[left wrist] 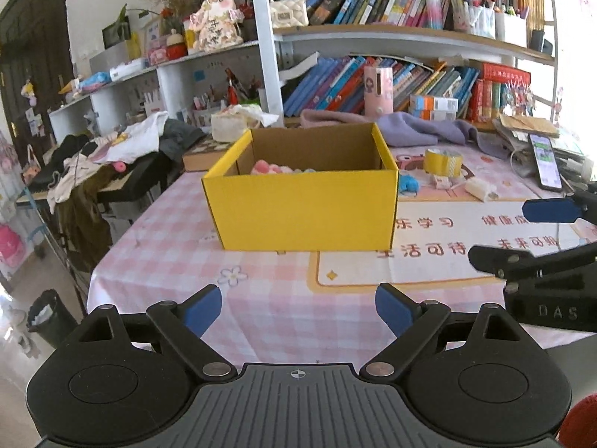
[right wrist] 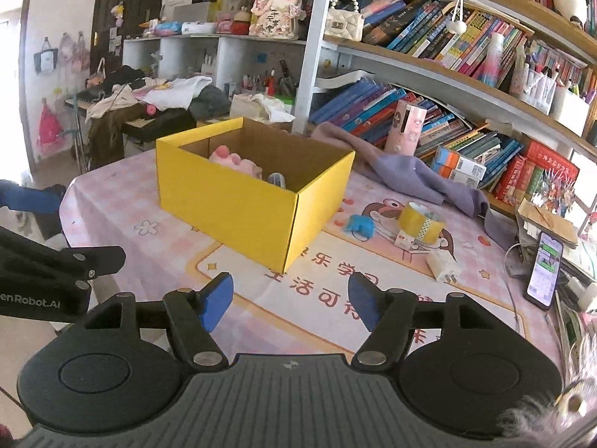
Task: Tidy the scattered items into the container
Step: 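Withdraw both tools from the box toward the tape roll and power bank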
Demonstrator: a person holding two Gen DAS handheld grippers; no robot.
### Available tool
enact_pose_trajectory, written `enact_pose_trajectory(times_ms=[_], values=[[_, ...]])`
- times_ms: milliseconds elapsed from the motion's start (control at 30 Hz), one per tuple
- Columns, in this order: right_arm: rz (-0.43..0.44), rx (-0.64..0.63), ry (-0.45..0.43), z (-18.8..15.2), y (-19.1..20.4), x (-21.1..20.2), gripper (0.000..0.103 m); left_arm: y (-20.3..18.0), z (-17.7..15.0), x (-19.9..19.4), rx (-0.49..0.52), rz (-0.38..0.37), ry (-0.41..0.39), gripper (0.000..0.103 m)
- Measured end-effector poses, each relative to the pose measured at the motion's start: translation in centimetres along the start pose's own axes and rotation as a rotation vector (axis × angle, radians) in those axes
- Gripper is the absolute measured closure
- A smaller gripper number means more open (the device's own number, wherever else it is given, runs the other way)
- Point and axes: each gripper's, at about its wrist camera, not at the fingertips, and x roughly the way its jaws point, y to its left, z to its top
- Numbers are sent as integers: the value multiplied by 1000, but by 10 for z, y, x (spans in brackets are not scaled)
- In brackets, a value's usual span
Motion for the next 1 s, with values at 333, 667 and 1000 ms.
enact_pose_trajectory(times_ms=[333,667,1000], values=[[-23,-22,68,-16,-2,-6,24,-18,0,7,34,-67,39,7],[-127,60,112,-33,-32,-17,22,-51,2,19,112,-177,62,7],[-206,129,141,-43,-63,-20,22,-85,14,34,170,-253,60,7]])
